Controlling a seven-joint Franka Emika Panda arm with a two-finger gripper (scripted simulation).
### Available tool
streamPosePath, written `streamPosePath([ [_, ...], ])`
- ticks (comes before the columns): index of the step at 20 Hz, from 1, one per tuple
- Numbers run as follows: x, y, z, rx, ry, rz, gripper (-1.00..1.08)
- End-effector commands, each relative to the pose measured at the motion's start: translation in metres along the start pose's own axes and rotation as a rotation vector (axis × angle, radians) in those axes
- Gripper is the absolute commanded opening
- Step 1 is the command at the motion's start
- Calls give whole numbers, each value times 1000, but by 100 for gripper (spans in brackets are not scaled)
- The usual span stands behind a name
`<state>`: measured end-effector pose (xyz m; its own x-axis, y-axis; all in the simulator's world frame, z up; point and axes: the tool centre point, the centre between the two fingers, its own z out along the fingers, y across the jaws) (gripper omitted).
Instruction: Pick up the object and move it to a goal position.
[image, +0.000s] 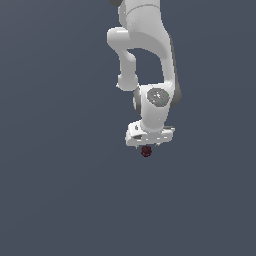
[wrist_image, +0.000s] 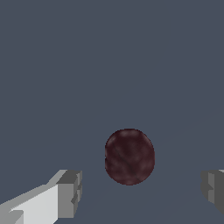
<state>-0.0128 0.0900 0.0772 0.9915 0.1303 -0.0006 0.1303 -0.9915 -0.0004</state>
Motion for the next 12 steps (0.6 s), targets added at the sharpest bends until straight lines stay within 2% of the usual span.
streamPosePath([
  [1, 0, 0, 6, 0, -1, 0, 100],
  [12, 0, -1, 48, 0, 0, -2, 100],
])
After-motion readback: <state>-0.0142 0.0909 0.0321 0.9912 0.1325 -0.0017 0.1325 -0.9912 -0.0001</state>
